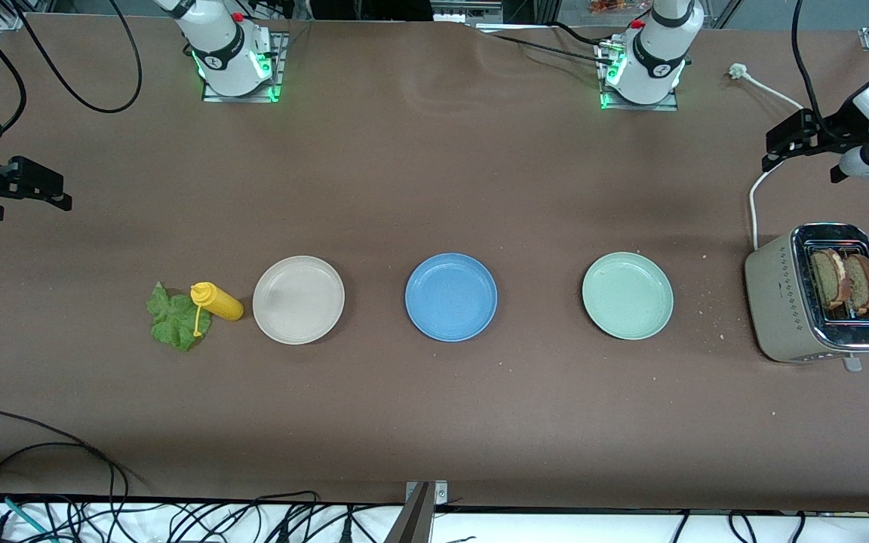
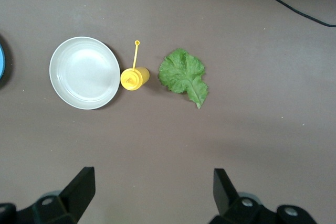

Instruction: Make sandwich in blue plate with both arms

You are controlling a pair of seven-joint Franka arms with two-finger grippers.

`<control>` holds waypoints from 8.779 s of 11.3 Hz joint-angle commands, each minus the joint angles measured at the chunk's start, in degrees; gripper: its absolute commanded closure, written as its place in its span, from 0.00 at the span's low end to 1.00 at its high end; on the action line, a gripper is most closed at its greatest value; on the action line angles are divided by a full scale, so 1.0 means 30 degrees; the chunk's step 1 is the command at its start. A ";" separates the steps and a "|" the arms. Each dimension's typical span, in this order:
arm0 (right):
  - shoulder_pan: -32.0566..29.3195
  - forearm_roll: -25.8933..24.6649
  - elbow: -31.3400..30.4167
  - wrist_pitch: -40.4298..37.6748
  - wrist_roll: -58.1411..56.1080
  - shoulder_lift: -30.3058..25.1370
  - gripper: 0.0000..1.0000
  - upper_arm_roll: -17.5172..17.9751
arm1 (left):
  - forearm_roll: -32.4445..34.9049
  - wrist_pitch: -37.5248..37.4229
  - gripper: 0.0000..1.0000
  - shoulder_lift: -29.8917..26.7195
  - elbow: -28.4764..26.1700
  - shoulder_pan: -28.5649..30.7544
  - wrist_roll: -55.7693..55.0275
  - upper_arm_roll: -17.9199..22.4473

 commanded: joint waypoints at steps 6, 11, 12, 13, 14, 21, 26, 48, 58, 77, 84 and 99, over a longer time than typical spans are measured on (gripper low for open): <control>-0.0160 -0.0167 -0.0338 0.0072 0.0220 -0.0184 0.00 -0.0091 | 0.0180 -0.0455 0.00 -0.0134 0.0286 0.0096 -0.0015 -0.0149; -0.0160 -0.0167 -0.0338 0.0159 0.0191 -0.0184 0.00 -0.0120 | 0.0180 -0.0455 0.00 -0.0134 0.0286 0.0096 -0.0044 -0.0178; -0.0160 -0.0167 -0.0338 0.0188 0.0191 -0.0184 0.00 -0.0120 | 0.0209 -0.0455 0.00 -0.0134 0.0286 0.0096 -0.0015 -0.0178; -0.0160 -0.0167 -0.0338 0.0188 0.0191 -0.0184 0.00 -0.0120 | 0.0181 -0.0426 0.00 -0.0134 0.0286 0.0096 -0.0015 -0.0178; -0.0160 -0.0167 -0.0338 0.0188 0.0133 -0.0184 0.00 -0.0120 | 0.0180 -0.0455 0.00 -0.0134 0.0286 0.0096 -0.0015 -0.0149; -0.0160 -0.0167 -0.0338 0.0188 0.0132 -0.0184 0.00 -0.0120 | 0.0210 -0.0455 0.00 -0.0134 0.0286 0.0096 -0.0015 -0.0149; -0.0160 -0.0167 -0.0338 0.0217 0.0103 -0.0184 0.00 -0.0120 | 0.0181 -0.0455 0.00 -0.0134 0.0286 0.0096 -0.0015 -0.0149; -0.0190 -0.0137 -0.0338 0.0218 0.0103 -0.0184 0.00 -0.0120 | 0.0180 -0.0455 0.00 -0.0134 0.0286 0.0096 0.0014 -0.0149; -0.0190 -0.0167 -0.0338 0.0218 0.0132 -0.0155 0.00 -0.0120 | 0.0180 -0.0455 0.00 -0.0134 0.0286 0.0125 0.0014 -0.0120; -0.0219 -0.0166 -0.0338 0.0218 0.0103 -0.0155 0.00 -0.0149 | 0.0181 -0.0455 0.00 -0.0134 0.0286 0.0125 0.0014 -0.0120; -0.0219 -0.0137 -0.0338 0.0218 0.0103 -0.0155 0.00 -0.0149 | 0.0209 -0.0484 0.00 0.0012 0.0140 0.0125 -0.0073 -0.0090; -0.0219 0.0009 -0.0338 0.0159 0.0162 -0.0184 0.00 -0.0149 | 0.2818 0.4555 0.00 0.9503 0.2895 0.5601 0.3237 0.0056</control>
